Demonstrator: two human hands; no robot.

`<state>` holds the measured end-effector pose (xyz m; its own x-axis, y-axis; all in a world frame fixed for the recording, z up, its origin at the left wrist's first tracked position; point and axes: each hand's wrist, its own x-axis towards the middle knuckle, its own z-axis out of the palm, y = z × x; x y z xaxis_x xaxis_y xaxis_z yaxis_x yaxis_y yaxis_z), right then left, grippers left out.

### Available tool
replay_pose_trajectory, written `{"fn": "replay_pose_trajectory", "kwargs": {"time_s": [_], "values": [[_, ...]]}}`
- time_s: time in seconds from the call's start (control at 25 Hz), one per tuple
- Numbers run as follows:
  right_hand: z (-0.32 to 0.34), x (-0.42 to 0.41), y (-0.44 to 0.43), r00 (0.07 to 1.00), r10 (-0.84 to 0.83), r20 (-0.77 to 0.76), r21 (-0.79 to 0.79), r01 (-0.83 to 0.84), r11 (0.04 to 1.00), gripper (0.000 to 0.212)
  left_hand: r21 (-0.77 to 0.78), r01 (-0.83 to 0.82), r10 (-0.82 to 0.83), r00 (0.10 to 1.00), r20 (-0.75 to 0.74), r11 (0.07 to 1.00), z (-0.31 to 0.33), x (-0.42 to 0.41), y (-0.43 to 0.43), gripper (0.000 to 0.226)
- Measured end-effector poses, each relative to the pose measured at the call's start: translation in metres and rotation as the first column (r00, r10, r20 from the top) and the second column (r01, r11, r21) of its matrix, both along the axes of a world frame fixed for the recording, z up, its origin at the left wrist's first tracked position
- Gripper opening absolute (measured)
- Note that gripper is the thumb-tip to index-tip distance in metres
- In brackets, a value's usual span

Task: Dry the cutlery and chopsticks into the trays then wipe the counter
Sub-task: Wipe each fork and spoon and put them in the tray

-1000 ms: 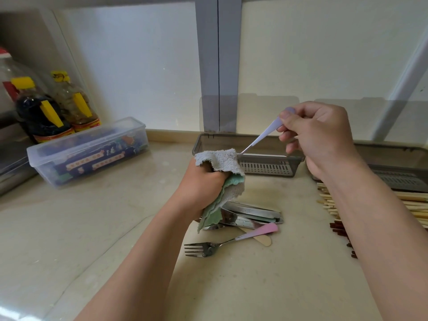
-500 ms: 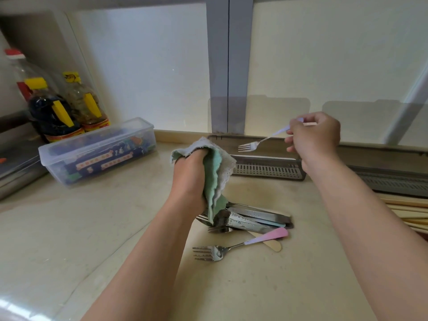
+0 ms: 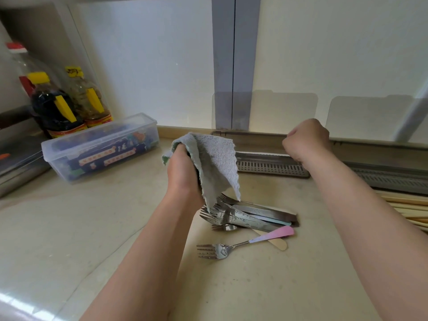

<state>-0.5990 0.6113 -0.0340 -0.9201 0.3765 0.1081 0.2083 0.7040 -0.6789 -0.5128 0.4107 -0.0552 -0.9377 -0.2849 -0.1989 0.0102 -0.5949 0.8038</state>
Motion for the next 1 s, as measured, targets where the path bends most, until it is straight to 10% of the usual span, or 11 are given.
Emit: {"fn": "replay_pose_trajectory", "kwargs": {"time_s": [0.16,0.36,0.8,1.0], "values": [[0.013,0.037,-0.007,0.942,0.332,0.046,0.128,-0.335,0.934,0.016,-0.014,0.019,-0.019,1.000,-0.001,1.000,-0.002,0.001,0.001,0.026],[0.015,0.076,-0.012,0.611,0.584,0.534,0.211,-0.765,0.608,0.010,-0.043,0.022,-0.022,1.000,0.007,0.999,0.001,0.003,0.005,0.024],[0.006,0.096,-0.022,0.505,0.353,0.788,0.374,-0.848,0.377,0.027,-0.116,0.042,-0.043,0.999,-0.004,0.992,0.003,0.011,0.011,0.028],[0.012,0.090,-0.006,0.458,0.498,0.736,0.209,-0.855,0.475,0.015,-0.177,0.099,-0.105,0.994,-0.021,0.979,0.008,0.018,0.014,0.033]]}}
